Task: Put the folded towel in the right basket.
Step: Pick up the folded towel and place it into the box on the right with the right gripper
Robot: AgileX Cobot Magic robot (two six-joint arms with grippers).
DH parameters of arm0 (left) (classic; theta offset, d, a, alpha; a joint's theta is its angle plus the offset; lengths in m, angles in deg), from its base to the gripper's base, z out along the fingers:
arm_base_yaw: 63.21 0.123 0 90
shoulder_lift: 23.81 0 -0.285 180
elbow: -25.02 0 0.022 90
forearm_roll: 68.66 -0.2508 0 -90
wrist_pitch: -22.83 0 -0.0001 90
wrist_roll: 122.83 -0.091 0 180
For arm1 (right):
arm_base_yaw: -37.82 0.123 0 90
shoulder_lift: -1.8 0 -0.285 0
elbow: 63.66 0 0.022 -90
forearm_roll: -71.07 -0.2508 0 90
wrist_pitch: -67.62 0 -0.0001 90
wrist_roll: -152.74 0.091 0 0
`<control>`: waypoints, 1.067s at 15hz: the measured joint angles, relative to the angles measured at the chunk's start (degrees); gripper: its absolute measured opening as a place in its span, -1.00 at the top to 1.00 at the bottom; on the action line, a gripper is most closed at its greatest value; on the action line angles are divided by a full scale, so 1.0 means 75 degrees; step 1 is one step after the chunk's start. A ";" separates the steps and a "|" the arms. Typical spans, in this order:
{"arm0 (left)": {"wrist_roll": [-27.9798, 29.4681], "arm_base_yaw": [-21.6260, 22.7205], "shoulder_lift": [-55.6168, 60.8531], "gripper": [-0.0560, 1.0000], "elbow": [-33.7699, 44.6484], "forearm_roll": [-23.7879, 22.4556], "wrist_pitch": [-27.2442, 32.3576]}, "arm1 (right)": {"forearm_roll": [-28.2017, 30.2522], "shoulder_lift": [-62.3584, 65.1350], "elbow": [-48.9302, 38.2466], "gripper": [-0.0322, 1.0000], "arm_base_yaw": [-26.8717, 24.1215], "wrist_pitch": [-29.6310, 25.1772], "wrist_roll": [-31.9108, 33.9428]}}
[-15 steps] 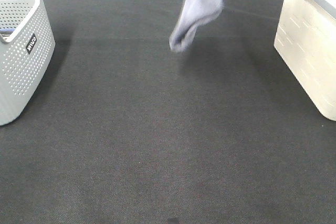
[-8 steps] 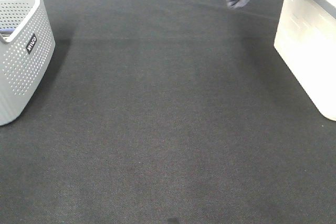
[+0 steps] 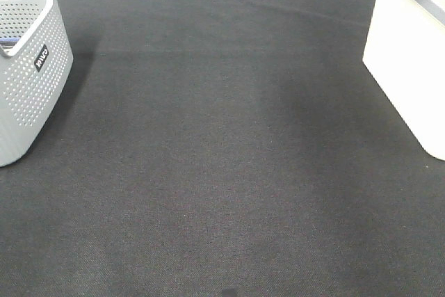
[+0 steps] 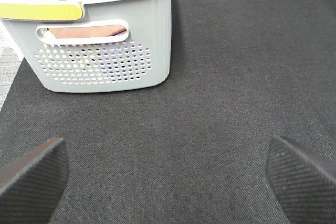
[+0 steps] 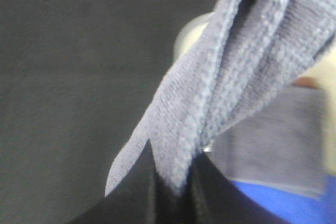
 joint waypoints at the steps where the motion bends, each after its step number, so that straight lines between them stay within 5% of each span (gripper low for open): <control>1: 0.0000 0.0000 0.0000 -0.94 0.0000 0.0000 0.0000 | 0.0000 -0.0008 -0.0008 0.77 -0.0321 0.0000 0.0015; 11: 0.0000 0.0000 0.0000 -0.94 0.0000 0.0000 0.0000 | -0.0290 -0.1772 -0.0031 0.75 -0.0779 0.0015 0.0191; 12: 0.0000 0.0000 0.0000 -0.94 0.0000 0.0000 0.0000 | -0.0183 -0.2024 -0.0031 0.65 -0.0779 0.0015 0.0222; 16: 0.0000 0.0000 0.0000 -0.94 0.0000 0.0000 0.0000 | 0.0107 -0.2215 -0.0031 -0.41 -0.0779 0.0023 0.0390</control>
